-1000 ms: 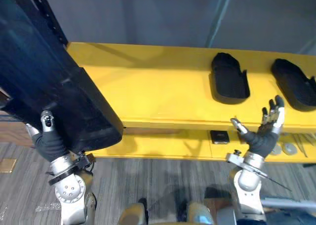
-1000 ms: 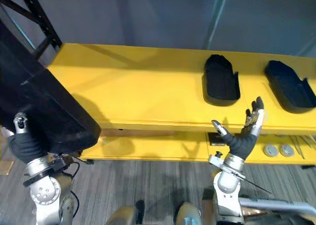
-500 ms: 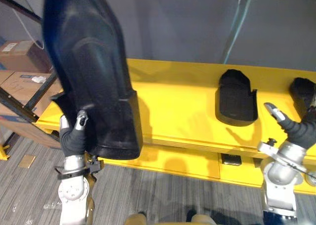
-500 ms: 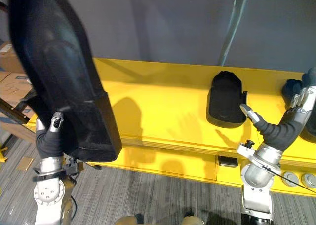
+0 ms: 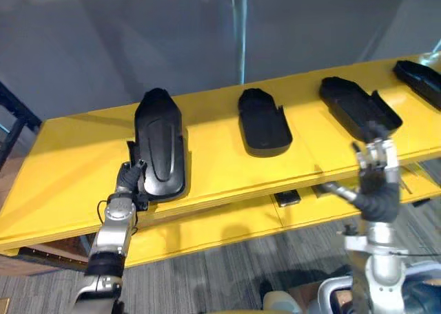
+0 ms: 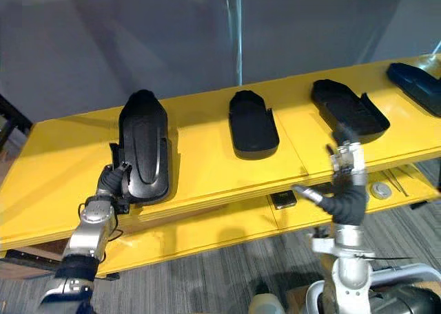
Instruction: Walk over and take plastic housings, then place them on the shelf
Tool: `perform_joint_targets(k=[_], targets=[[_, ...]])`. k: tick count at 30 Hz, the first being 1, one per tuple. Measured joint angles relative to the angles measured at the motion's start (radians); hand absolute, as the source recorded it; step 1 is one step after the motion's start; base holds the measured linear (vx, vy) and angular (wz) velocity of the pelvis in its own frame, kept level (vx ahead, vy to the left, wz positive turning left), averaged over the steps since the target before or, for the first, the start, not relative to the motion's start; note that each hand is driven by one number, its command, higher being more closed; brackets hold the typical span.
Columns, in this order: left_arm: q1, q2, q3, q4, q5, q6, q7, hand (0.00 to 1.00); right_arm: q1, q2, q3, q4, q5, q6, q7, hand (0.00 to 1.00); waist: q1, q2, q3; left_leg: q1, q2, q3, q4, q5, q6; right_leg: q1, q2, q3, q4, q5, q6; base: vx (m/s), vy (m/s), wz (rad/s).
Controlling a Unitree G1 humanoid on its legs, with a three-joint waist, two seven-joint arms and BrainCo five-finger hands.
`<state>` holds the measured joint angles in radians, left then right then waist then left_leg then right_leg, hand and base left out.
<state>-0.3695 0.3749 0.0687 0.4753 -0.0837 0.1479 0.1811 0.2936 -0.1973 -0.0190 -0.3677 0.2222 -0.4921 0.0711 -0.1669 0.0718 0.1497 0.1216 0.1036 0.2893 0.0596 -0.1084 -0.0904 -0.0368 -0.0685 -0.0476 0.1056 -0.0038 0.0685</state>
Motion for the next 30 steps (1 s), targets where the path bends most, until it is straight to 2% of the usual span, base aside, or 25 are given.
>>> perform_joint_targets(k=[4, 6, 11, 17, 26, 30], targets=[[-0.100, 0.034, -0.013, 0.145, -0.038, 0.014, 0.040, 1.00, 0.007, -0.012, 0.035, 0.001, 0.012, 0.030, 0.070, 0.00, -0.015, 0.020, 0.011, -0.001, -0.001, 0.028, -0.001, 0.005, 0.006, -0.021, -0.004, 0.030, 0.008, 0.000, 0.001, -0.03, 0.015, -0.20], [-0.124, 0.054, -0.025, 0.201, -0.061, 0.053, 0.054, 1.00, 0.017, -0.042, 0.065, 0.005, 0.039, 0.046, 0.110, 0.00, -0.032, 0.030, 0.016, -0.002, -0.007, 0.037, -0.001, 0.014, 0.017, -0.031, -0.007, 0.049, 0.009, 0.001, 0.001, -0.03, 0.011, -0.18], [-0.168, 0.062, -0.051, 0.297, -0.071, 0.117, 0.055, 1.00, 0.018, -0.081, 0.103, 0.005, 0.041, 0.080, 0.144, 0.00, -0.053, 0.037, 0.020, -0.002, -0.009, 0.049, 0.000, 0.022, 0.021, -0.032, -0.008, 0.060, -0.001, 0.013, 0.000, -0.03, 0.000, -0.09], [-0.207, 0.145, -0.087, 0.370, -0.064, 0.156, 0.034, 1.00, 0.034, -0.107, 0.136, 0.005, 0.041, 0.110, 0.123, 0.00, -0.068, 0.039, 0.021, -0.002, -0.015, 0.053, -0.015, 0.022, 0.021, -0.031, -0.009, 0.077, -0.032, 0.039, -0.002, -0.05, 0.014, -0.06], [-0.221, 0.169, -0.092, 0.382, -0.075, 0.168, 0.038, 1.00, 0.038, -0.125, 0.135, 0.004, 0.041, 0.143, 0.100, 0.00, -0.070, 0.050, 0.047, -0.021, -0.026, 0.056, -0.014, 0.019, 0.021, -0.047, -0.020, 0.080, -0.043, 0.063, 0.012, -0.03, 0.014, 0.00], [-0.270, 0.171, -0.093, 0.382, -0.098, 0.169, 0.041, 1.00, 0.033, -0.144, 0.135, 0.003, 0.041, 0.148, 0.084, 0.00, -0.070, 0.057, 0.094, -0.025, -0.026, 0.061, -0.010, 0.019, 0.021, -0.061, -0.020, 0.085, -0.028, 0.064, 0.013, -0.01, -0.001, -0.02]])
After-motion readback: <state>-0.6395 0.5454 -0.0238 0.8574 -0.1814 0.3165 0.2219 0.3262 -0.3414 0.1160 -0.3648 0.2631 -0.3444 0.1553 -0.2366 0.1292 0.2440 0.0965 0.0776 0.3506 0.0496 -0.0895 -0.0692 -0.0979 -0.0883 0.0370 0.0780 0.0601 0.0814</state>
